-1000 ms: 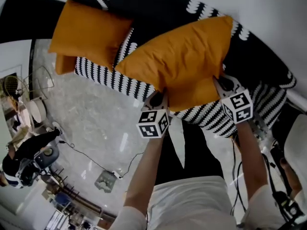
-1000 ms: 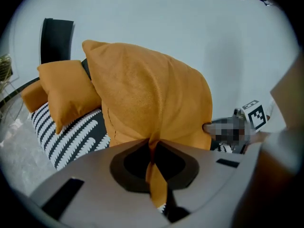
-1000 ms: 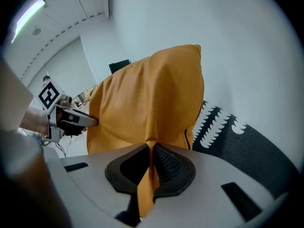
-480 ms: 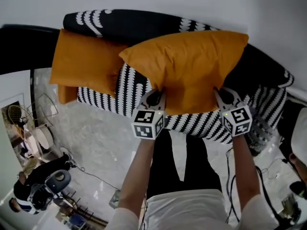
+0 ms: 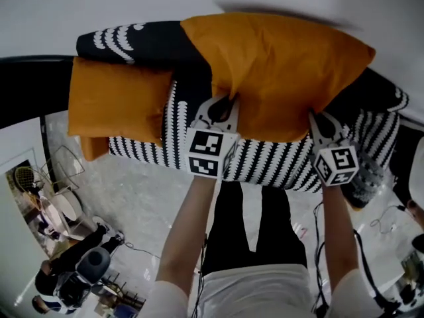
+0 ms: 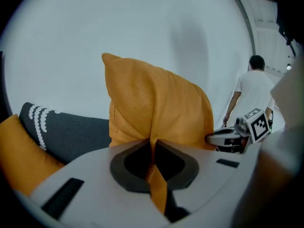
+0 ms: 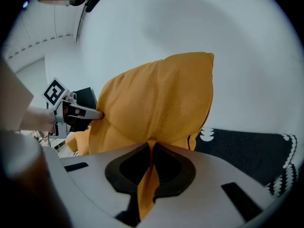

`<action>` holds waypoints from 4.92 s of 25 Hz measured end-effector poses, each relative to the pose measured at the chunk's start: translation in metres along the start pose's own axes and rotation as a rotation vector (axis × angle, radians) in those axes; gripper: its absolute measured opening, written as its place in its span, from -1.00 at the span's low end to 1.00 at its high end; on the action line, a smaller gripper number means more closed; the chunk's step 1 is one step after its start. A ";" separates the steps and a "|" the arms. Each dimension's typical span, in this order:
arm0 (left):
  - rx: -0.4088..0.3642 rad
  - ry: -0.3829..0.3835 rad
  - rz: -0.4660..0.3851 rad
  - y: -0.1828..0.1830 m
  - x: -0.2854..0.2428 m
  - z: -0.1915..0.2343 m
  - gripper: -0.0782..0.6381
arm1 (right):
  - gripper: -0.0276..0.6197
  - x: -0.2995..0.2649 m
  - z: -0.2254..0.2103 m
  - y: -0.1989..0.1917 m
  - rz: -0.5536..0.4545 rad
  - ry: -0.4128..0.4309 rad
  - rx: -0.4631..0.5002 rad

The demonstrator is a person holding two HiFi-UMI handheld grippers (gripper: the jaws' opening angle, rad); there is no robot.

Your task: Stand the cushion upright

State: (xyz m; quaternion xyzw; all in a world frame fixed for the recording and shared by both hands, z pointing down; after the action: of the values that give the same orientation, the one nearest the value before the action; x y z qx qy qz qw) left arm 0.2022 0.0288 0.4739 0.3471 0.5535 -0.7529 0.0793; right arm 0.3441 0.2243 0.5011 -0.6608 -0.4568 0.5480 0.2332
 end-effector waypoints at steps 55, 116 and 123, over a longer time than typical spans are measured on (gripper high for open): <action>0.435 -0.010 -0.039 -0.011 0.179 -0.056 -0.78 | -0.76 0.131 0.093 0.029 0.076 0.265 -0.079; 0.539 0.006 -0.109 -0.097 0.440 0.163 -0.78 | -0.76 0.063 0.373 0.047 0.066 0.255 -0.053; 0.578 0.049 -0.124 -0.121 0.463 0.203 -0.78 | -0.76 0.047 0.407 0.043 0.097 0.270 -0.027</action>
State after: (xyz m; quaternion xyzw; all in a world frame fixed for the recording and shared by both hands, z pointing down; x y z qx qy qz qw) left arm -0.2923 0.0167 0.3149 0.3389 0.3378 -0.8742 -0.0822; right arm -0.0229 0.1659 0.3244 -0.7528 -0.3962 0.4588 0.2568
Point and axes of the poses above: the fingertips, and each gripper's own axes: x backward along the fingers, z to its left, y out of its top, the point moved 4 cm from there along x, backward along the fingers, and after that the axes turned 11 degrees about y, right-handed, at the moved point
